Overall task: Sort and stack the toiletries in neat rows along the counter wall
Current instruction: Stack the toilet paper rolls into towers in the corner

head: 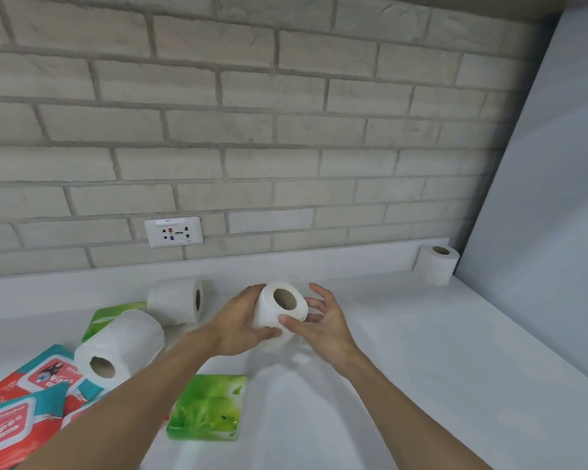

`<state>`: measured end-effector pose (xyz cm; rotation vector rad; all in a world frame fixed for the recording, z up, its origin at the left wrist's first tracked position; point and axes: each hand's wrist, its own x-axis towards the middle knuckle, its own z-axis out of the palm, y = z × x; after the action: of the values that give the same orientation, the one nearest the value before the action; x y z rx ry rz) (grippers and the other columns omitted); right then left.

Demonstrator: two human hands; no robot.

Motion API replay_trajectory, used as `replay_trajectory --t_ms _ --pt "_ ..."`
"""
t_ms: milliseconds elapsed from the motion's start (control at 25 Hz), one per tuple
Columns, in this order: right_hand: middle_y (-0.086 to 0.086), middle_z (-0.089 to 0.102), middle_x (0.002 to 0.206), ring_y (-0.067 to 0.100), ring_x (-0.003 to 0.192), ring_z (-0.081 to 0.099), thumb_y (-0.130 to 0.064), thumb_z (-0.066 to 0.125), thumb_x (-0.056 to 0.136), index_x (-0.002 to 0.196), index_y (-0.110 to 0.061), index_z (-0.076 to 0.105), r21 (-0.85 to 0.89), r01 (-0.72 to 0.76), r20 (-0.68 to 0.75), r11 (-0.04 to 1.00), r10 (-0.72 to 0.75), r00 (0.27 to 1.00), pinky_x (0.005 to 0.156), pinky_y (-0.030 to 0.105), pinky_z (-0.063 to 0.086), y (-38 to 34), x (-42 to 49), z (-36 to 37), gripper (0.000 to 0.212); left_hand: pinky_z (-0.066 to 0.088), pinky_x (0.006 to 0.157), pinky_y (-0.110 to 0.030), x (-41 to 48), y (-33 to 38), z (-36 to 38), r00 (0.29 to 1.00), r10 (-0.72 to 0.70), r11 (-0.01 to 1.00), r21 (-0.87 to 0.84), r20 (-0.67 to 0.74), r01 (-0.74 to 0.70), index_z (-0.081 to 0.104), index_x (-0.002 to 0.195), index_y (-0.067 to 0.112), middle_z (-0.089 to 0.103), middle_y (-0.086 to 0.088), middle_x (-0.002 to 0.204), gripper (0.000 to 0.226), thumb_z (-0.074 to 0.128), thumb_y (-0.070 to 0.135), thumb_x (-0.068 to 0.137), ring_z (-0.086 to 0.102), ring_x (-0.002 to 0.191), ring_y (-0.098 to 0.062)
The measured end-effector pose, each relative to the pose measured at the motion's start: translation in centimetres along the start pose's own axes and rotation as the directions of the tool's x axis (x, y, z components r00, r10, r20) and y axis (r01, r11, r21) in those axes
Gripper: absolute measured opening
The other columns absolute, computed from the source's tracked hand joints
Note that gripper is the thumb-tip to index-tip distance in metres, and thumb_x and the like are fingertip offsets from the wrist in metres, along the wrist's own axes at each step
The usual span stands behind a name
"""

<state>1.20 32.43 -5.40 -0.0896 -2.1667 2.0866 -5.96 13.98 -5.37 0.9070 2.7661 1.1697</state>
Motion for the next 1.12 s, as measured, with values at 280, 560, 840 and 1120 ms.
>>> replay_trajectory --t_ms 280,560,840,1120 --pt "-0.006 0.061 0.121 0.009 0.098 0.07 -0.028 0.084 0.074 0.129 -0.034 0.05 0.129 0.012 -0.143 0.992 0.007 0.99 0.082 0.028 0.058 -0.4 -1.1 -4.3 0.065 0.053 0.091 -0.029 1.6 3.8 3.2 0.996 -0.079 0.943 -0.322 0.038 0.087 0.049 0.125 0.031 0.061 0.017 0.115 0.066 0.085 0.031 0.069 0.059 0.105 -0.002" --pt "-0.005 0.069 0.117 0.021 0.102 0.07 -0.048 0.063 0.089 0.121 -0.035 0.06 0.197 -0.164 -0.1 0.967 0.186 0.977 0.09 0.049 0.057 -0.6 -1.0 -10.3 0.035 0.053 0.079 -0.02 4.5 7.8 6.6 0.996 -0.069 0.909 -0.408 0.048 0.082 0.052 0.121 0.034 0.063 0.016 0.113 0.066 0.086 0.042 0.065 0.06 0.105 -0.003" --pt "0.001 0.068 0.116 0.03 0.1 0.07 -0.048 0.059 0.092 0.118 -0.031 0.061 0.239 -0.203 -0.152 0.95 0.243 0.958 0.08 0.045 0.059 -0.9 0.2 -17.8 0.031 0.052 0.092 -0.026 8.5 12.6 11.8 0.99 0.001 0.901 -0.429 0.142 0.06 0.048 0.129 0.04 0.063 0.021 0.118 0.061 0.078 0.04 0.076 0.059 0.112 -0.003" --pt "0.0 0.069 0.111 0.029 0.102 0.068 -0.039 0.061 0.092 0.118 -0.028 0.06 0.258 -0.202 -0.251 0.945 0.268 0.93 0.068 0.037 0.057 -0.2 1.8 -25.1 0.029 0.053 0.093 -0.045 12.8 17.4 16.2 0.925 -0.099 0.726 -0.608 0.368 0.32 0.06 0.118 0.045 0.066 0.013 0.119 0.026 0.048 0.048 0.095 0.064 0.109 -0.016"
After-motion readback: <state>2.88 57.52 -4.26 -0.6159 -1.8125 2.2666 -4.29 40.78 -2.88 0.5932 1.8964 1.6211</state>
